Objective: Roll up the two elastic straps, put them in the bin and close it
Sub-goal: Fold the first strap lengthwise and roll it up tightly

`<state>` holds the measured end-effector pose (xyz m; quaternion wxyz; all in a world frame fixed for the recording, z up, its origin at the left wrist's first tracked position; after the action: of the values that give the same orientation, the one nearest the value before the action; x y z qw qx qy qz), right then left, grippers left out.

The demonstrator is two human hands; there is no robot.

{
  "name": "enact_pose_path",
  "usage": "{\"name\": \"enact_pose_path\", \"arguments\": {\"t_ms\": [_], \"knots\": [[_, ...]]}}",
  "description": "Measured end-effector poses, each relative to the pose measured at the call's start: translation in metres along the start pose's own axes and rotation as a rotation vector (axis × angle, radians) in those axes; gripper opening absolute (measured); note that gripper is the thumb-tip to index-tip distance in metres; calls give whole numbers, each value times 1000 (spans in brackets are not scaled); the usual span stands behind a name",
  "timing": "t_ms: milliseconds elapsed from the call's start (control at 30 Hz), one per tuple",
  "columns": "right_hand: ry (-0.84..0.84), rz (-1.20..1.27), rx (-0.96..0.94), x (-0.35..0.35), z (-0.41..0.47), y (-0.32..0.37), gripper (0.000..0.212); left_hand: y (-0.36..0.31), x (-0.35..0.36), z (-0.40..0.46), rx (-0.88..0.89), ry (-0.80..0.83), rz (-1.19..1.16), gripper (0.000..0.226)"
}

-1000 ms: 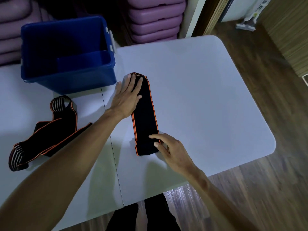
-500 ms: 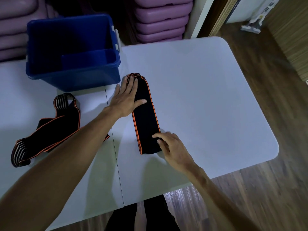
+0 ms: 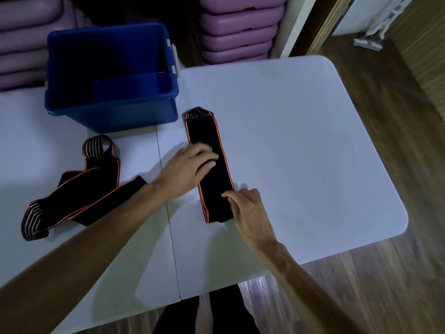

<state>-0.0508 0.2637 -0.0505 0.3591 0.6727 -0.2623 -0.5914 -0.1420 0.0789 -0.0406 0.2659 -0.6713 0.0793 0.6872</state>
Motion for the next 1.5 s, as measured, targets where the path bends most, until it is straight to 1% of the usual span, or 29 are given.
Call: {"name": "enact_pose_path", "arguments": {"t_ms": [33,133,167,233,300,400,533,600,700,800,867,1000,1067,1133,1233,1300,1367,1400,1467,1500], "knots": [[-2,5,6,0,0,0,21,-6,-2,-13,-43,38,-120,26],[3,32,36,0,1,-2,23,-27,-1,-52,-261,259,-362,24],[12,46,49,0,1,-3,24,-32,1,-62,-324,277,-415,21],[26,83,88,-1,1,-3,27,-38,4,-73,-427,242,-474,21],[25,113,114,-2,0,-4,29,-41,8,-76,-483,231,-505,33],[12,180,118,-3,-3,-4,24,-44,15,-78,-433,211,-467,47],[-6,284,40,-8,-6,-4,20,-47,15,-83,-441,158,-480,45],[-8,323,34,-9,-7,-4,20,-52,19,-88,-423,162,-431,52],[-47,387,99,-6,-8,-7,21,-58,27,-93,-404,145,-299,60],[-68,370,137,-3,-11,-11,24,-61,30,-91,-393,88,-215,56],[-85,323,114,-2,-11,-12,23,-62,29,-88,-394,68,-182,49],[-95,293,104,-3,-4,-11,19,-60,25,-79,-434,89,-241,38],[-81,249,71,-4,-3,-9,18,-61,22,-74,-467,63,-274,27],[-58,116,-42,-7,-6,-8,19,-62,21,-73,-499,19,-272,21],[-23,-178,-309,-12,-17,-17,28,-62,22,-79,-513,-31,-129,29],[27,-275,-387,-15,-21,-27,37,-61,21,-80,-497,-94,-43,34],[92,-357,-419,-15,-23,-32,47,-63,19,-79,-431,-137,8,29],[103,-381,-437,-15,-21,-33,49,-65,21,-79,-384,-144,37,24],[97,-400,-468,-16,-17,-31,44,-65,26,-81,-279,-170,76,13],[95,-403,-480,-16,-14,-31,41,-65,28,-85,-227,-183,82,14]]}}
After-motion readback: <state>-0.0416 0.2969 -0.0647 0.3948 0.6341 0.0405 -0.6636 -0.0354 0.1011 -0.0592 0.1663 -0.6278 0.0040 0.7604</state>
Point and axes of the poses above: each hand's wrist, its own z-axis towards the middle knuckle, its own x-axis out of the palm, y = z × x, the point moved 2 cm from there along z, towards the middle knuckle, and after that the axes turned 15 degrees about z, right-handed, at the moved point
